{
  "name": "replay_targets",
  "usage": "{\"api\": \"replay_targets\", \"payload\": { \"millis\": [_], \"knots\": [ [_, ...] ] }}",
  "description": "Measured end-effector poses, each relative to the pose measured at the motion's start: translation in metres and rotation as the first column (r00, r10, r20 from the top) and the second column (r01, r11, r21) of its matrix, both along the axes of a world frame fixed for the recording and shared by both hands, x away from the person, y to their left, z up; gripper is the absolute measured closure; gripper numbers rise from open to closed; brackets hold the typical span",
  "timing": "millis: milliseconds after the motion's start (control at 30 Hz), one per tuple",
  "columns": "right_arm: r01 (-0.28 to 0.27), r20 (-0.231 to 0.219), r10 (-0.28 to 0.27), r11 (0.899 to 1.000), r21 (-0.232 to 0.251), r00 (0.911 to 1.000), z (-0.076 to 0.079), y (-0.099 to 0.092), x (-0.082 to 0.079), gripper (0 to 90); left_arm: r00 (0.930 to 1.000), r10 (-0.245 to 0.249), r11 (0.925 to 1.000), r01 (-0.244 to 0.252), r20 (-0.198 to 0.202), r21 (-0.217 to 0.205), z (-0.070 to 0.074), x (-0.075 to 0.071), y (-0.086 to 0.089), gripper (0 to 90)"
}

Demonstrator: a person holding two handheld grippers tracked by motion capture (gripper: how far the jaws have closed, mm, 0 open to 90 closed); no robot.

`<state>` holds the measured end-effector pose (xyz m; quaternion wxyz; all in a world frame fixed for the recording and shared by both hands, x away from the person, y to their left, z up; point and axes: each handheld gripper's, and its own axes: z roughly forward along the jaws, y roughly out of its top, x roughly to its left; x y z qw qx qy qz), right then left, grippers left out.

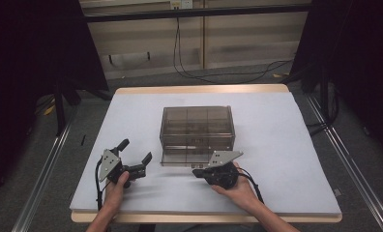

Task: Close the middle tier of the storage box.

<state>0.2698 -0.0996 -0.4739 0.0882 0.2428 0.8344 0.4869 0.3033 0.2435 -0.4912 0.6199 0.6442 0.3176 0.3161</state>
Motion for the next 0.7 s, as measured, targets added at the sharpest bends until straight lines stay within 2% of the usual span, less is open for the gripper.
{"api": "replay_targets", "payload": {
  "millis": [267,700],
  "knots": [
    [0.028,-0.003,-0.028,0.999,-0.016,0.9996,-0.0018,-0.0009,0.0024,90.0,1.0,0.0,1.0,0.0,0.0,0.001,0.0,0.0,0.0,0.9],
    [0.033,0.004,-0.033,0.999,-0.016,0.9995,-0.0032,-0.0001,0.0027,90.0,1.0,0.0,1.0,0.0,0.001,0.001,0.0,0.0,0.0001,0.9]
  ]
}}
